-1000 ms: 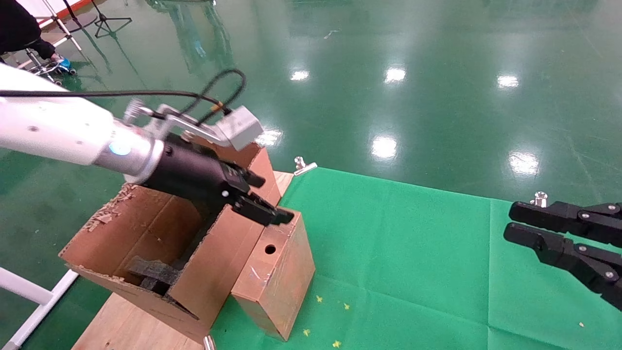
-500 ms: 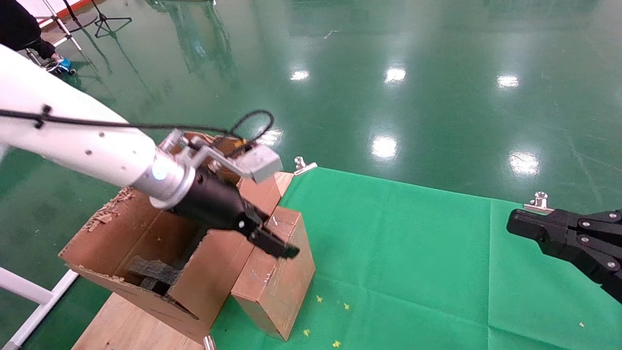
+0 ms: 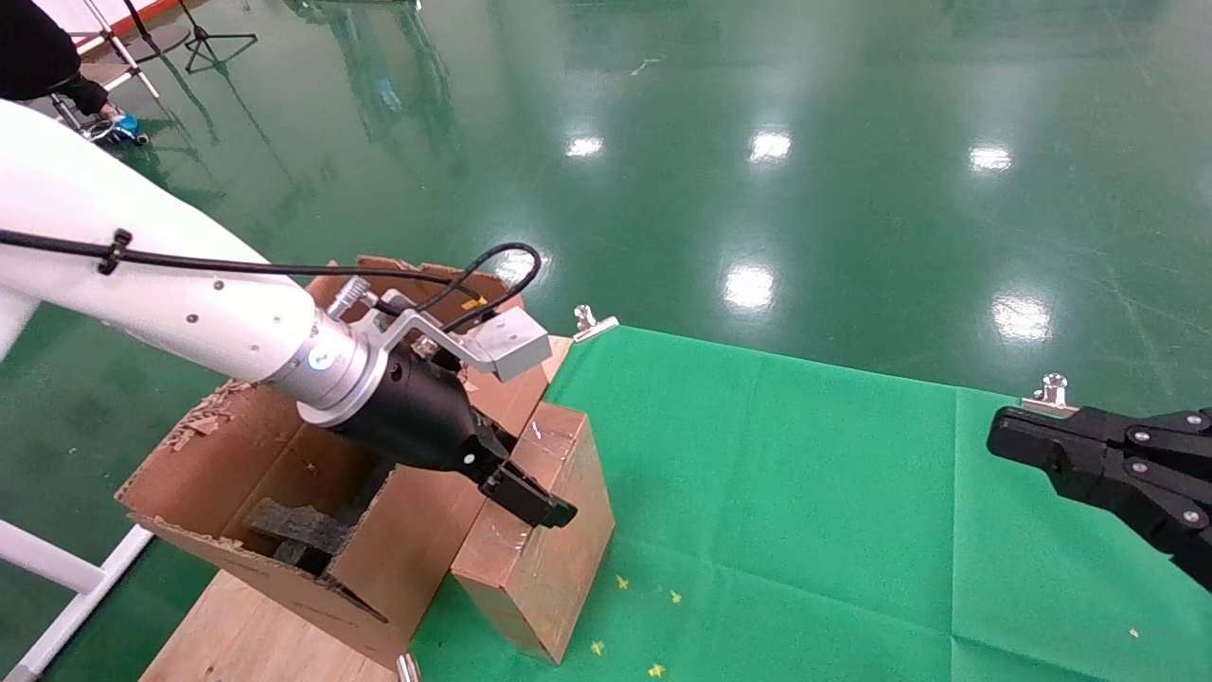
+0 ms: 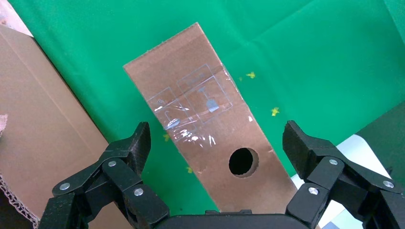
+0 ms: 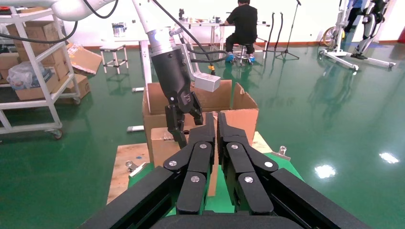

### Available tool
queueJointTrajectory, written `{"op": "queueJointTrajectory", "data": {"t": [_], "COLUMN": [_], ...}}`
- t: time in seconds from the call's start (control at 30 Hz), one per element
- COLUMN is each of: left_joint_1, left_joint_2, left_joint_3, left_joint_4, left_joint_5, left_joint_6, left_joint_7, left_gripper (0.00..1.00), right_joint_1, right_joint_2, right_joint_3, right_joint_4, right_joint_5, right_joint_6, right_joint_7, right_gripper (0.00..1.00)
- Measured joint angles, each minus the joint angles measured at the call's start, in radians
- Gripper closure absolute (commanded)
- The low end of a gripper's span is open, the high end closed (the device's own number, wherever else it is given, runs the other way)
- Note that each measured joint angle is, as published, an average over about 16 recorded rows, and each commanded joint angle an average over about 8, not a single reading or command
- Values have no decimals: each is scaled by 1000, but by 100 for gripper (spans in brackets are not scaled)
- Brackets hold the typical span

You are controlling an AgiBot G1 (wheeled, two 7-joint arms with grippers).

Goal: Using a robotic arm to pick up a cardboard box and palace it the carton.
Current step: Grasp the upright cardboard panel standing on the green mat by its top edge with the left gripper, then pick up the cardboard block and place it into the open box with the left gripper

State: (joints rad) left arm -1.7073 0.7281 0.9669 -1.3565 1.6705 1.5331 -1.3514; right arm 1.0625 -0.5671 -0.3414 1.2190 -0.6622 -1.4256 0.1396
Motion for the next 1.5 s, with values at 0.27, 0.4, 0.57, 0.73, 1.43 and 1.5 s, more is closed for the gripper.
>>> {"op": "queueJointTrajectory", "data": {"t": [0.27,0.4,0.57,0.73,1.43,1.5], "left_joint_1": [0,1,2,3,-99,-134], "left_joint_2": [0,-1,-1,-1,-59,-78], "left_joint_3": [-2,-4,-6,-8,-60,-78], "left_joint_4": [0,0,0,0,41,54], "left_joint_5": [-1,-1,-2,-2,-33,-35], "left_joint_6": [0,0,1,1,-13,-18], "left_joint_7": [-1,-1,-2,-2,138,167], "left_gripper": [100,100,100,100,100,100], "right_joint_1": [0,0,0,0,0,0], "right_joint_2": [0,0,0,0,0,0], "right_joint_3": [0,0,0,0,0,0], "right_joint_4": [0,0,0,0,0,0], "right_joint_5": [0,0,0,0,0,0], "right_joint_6": [0,0,0,0,0,0], "right_joint_7": [0,0,0,0,0,0], "right_gripper": [0,0,0,0,0,0]}}
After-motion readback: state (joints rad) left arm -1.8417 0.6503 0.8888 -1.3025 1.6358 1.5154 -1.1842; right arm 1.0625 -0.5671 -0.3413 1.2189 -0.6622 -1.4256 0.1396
